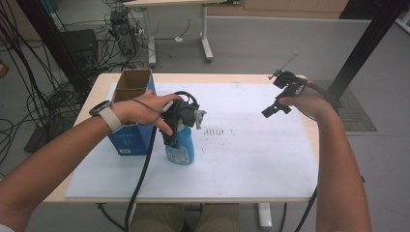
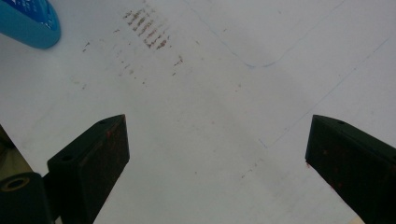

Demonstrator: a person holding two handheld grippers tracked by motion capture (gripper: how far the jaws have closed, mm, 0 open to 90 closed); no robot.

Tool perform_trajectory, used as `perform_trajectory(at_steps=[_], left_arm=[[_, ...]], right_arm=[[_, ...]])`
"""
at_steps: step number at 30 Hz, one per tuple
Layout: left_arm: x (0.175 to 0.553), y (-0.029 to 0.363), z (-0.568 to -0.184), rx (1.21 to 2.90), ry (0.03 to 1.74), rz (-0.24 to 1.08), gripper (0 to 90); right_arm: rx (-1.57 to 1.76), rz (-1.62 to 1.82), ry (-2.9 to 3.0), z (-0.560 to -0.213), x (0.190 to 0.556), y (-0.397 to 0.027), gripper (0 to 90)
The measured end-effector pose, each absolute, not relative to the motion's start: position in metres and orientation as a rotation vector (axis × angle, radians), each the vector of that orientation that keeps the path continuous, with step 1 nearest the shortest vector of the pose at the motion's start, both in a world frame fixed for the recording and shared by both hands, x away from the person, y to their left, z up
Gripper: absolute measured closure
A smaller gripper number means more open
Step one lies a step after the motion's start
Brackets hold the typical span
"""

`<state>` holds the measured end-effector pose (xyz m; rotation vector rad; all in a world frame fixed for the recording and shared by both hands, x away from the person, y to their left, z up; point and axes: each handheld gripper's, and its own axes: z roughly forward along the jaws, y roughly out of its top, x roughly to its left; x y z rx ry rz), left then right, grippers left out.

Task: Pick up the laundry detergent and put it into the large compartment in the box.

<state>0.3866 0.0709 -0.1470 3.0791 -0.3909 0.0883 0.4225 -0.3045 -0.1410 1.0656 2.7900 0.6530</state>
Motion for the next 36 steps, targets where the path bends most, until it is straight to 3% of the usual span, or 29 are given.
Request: perform_trajectory(at_steps=[13, 23, 33, 36], left_arm=[[0.3858, 0.0725, -0.1522, 3.079, -0.4, 0.102, 15.4], [0.3852, 0.0715, -0.1535, 3.084, -0.403, 0.097, 28.4], [0.3848, 0.0699, -0.1529, 3.098, -0.377, 0.093, 30.6], [0.3883, 0.0727, -0.1528, 3.086, -0.37, 0.056, 37.7]], right_arm=[[1.06, 0.656, 2.793, -0.1423, 0.4236, -0.3038, 6.2], [1.057, 0.657, 2.793, -0.1425, 0.4234, -0.304, 6.3], [1.049, 0.661, 2.794, -0.1418, 0.4232, -0.303, 6.3], [1.049, 0.657, 2.794, -0.1403, 0.4222, -0.3017, 6.3]])
